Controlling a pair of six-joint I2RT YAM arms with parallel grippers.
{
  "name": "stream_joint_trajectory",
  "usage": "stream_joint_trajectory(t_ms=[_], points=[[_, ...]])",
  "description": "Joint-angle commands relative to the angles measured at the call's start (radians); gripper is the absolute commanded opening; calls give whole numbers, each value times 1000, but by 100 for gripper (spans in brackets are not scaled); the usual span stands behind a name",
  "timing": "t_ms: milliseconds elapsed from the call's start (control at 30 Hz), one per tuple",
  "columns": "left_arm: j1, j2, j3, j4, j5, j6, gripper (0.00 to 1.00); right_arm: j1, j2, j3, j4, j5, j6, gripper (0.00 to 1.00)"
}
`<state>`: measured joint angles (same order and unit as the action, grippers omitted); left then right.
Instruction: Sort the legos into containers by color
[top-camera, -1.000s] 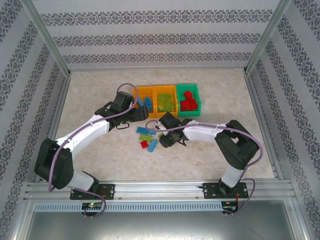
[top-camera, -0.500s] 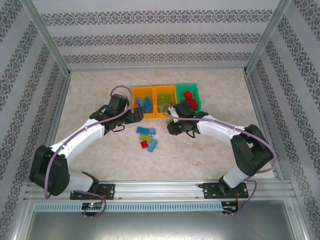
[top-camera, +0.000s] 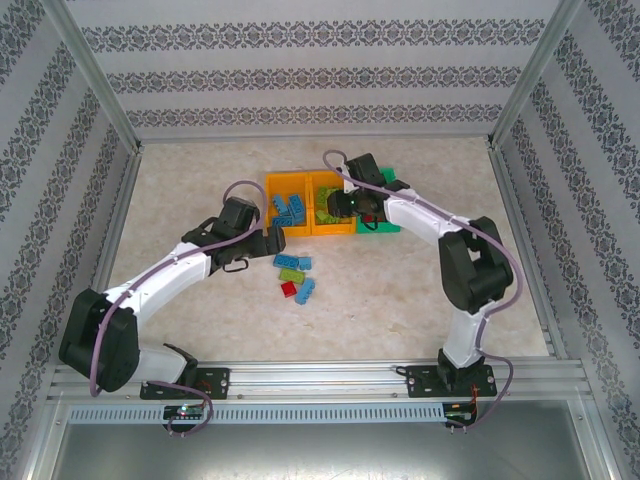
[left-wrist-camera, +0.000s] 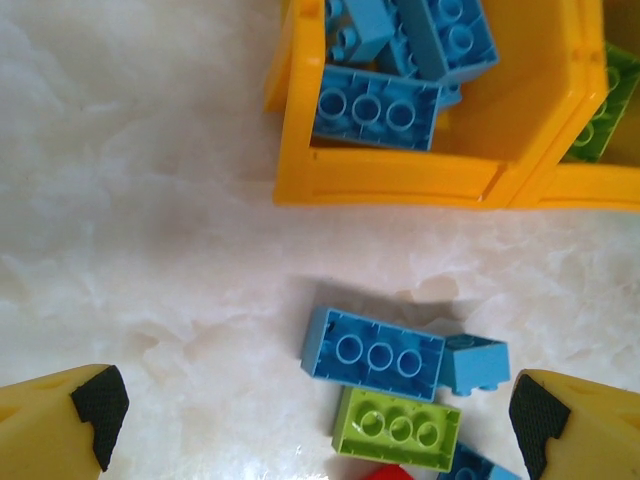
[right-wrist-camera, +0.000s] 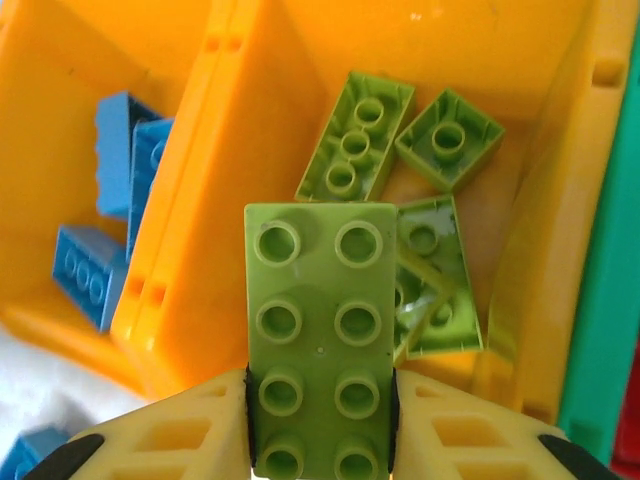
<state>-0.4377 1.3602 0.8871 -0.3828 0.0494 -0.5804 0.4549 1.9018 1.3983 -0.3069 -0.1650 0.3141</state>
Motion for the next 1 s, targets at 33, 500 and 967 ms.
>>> stream_joint_trajectory(t_ms=[33,500,967], points=[[-32,25,-14,-18,7,11,100,-7,67,96,-31,19,55,37],[-120,86,-20,10,9,0,98,-13,33,51,9,-12,76,67],[-388,135,41,-72,-113,83,87,-48,-248,-231,87,15,92,83]])
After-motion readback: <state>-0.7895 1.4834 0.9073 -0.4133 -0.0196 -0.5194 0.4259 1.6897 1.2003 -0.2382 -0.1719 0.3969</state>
